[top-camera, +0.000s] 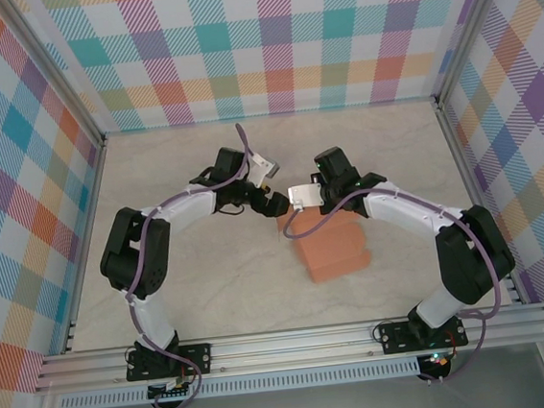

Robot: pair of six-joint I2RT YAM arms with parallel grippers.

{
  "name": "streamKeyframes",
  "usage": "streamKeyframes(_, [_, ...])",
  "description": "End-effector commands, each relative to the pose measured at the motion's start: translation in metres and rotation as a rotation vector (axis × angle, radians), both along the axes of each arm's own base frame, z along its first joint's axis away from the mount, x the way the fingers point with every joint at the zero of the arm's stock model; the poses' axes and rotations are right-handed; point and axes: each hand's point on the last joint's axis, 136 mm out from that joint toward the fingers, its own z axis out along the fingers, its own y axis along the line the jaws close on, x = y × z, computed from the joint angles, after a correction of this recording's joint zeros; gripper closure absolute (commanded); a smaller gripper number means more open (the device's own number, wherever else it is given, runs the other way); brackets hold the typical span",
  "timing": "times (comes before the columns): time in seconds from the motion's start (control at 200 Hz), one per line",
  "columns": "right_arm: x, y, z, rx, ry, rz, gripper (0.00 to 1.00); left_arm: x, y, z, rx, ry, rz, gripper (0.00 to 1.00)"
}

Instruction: Fold the paper box

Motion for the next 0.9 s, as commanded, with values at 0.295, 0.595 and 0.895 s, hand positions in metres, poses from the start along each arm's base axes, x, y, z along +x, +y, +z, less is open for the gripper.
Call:
streamKeyframes(0.295, [0.023, 0.033, 0.022, 0.086, -0.349, 0.015, 0.95, -0.019, 0.016, 0.035, -0.159, 0.001, 0.048, 0.0])
streamKeyframes(0.595, [0.026, 0.035, 0.02, 0.102, -0.421, 0.031, 0.96, -0.026, 0.071, 0.061, -0.2, -0.103, 0.18, 0.0])
streamKeyframes(0.895, [0.021, 0.047, 0.021, 0.13, -0.469, 0.112, 0.96, -0.022, 0.127, 0.038, -0.028, -0.103, 0.39, 0.0])
